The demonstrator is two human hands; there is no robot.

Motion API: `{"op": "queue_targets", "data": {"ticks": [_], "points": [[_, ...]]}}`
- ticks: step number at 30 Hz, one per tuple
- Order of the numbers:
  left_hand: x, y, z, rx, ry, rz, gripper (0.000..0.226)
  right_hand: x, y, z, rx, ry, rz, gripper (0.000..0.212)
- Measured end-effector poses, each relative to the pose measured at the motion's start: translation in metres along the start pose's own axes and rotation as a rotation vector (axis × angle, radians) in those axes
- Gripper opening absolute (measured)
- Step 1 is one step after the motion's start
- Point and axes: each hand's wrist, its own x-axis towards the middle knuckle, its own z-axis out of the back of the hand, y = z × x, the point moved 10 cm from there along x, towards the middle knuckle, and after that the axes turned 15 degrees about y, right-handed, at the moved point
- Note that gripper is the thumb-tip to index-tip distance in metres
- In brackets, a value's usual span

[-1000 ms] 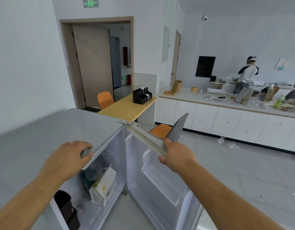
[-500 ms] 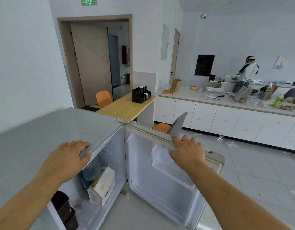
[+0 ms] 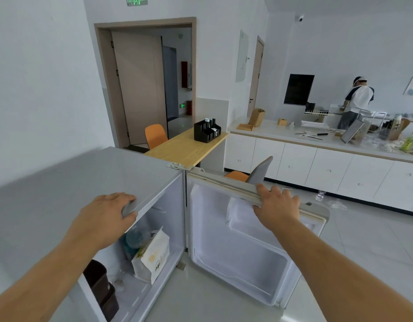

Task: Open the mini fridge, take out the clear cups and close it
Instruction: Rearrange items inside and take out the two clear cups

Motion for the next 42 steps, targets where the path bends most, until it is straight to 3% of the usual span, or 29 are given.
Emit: {"op": "queue_targets", "data": {"ticks": [9,12,18,24,29,33,38,40,42], "points": [[-0.008,-0.007,0.004,0.077,-0.057,-0.037,0.038,-0.009,0.003,-0.003,-0.011,-0.068,0.111,0.065],[-0.019,-0.021,0.008,0.132,-0.11,-0.063,0.034,-0.018,0.004,-0.001,0.024,-0.122,0.218,0.07],[-0.05,-0.082,-0.017,0.091,-0.146,-0.15,0.026,-0.05,0.039,0.007,0.172,-0.214,0.524,0.061],[-0.058,-0.077,-0.072,-0.044,-0.018,0.032,0.039,-0.084,0.097,0.004,0.289,-0.186,0.759,0.045],[-0.05,-0.039,-0.137,-0.396,0.11,0.256,0.048,-0.085,0.157,-0.029,0.374,-0.015,0.793,0.041],[-0.034,-0.006,-0.194,-0.679,0.144,0.421,0.052,-0.066,0.206,-0.074,0.55,0.231,0.694,0.033],[-0.017,0.033,-0.25,-0.948,0.051,0.569,0.061,-0.031,0.26,-0.149,0.896,0.614,0.466,0.028],[-0.016,0.044,-0.27,-0.994,0.012,0.622,0.062,-0.019,0.28,-0.174,0.973,0.68,0.409,0.036],[-0.017,0.054,-0.285,-1.017,-0.029,0.654,0.059,-0.008,0.296,-0.189,0.952,0.658,0.398,0.03]]}}
